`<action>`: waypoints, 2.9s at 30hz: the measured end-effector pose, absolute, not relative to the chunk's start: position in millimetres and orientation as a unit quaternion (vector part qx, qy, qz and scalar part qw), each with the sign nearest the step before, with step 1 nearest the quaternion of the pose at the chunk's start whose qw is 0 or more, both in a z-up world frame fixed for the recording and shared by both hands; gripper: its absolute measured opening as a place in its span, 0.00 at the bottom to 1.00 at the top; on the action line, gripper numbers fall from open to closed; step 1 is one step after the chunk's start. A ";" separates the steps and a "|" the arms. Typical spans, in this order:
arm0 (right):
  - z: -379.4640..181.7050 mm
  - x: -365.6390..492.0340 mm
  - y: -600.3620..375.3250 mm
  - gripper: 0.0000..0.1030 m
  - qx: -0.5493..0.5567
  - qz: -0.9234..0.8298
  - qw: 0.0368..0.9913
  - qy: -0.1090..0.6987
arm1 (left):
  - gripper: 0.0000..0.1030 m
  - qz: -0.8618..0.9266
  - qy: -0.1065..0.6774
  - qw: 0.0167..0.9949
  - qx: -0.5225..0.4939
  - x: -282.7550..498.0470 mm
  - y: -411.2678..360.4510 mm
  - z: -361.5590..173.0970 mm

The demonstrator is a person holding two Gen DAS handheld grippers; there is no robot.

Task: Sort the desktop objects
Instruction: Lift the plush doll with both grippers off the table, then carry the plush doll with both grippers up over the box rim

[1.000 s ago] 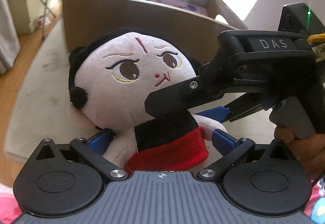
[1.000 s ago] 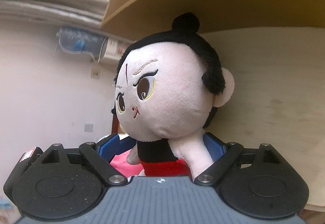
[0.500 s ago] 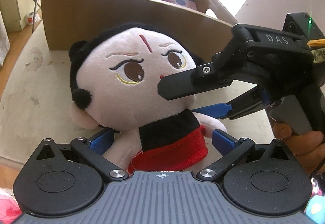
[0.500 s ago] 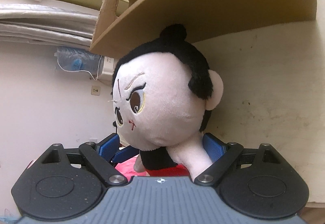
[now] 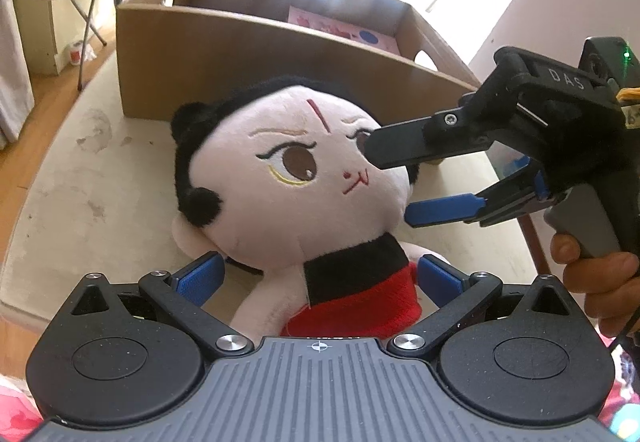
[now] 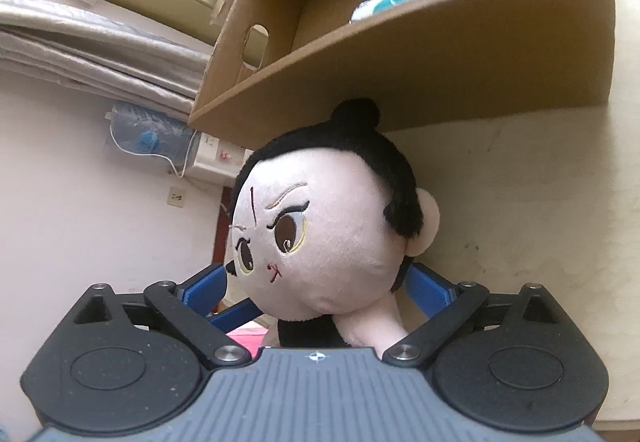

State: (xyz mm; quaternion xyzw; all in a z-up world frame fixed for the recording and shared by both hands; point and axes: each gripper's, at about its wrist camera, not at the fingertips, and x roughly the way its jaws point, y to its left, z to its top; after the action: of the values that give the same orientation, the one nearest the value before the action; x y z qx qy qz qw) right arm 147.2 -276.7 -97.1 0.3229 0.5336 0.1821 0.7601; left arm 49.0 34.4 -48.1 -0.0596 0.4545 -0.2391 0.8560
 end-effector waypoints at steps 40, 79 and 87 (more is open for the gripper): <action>-14.7 86.0 -231.5 1.00 -0.061 0.082 0.926 0.363 | 1.00 -0.222 0.384 0.892 -0.093 68.0 49.8 -45.6; -133.7 170.7 -292.3 1.00 0.356 0.219 0.768 0.485 | 1.00 -0.298 0.486 0.792 -0.221 114.2 47.2 -83.3; -133.2 173.3 -287.1 1.00 0.354 0.220 0.768 0.487 | 1.00 -0.300 0.492 0.788 -0.218 110.1 39.8 -85.3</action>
State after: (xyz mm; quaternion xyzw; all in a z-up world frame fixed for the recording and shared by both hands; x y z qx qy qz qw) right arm 173.3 -287.1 -133.2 0.3540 0.4866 0.2202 0.7678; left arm 110.1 39.8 -85.3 -0.2176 0.4915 -0.3004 0.7879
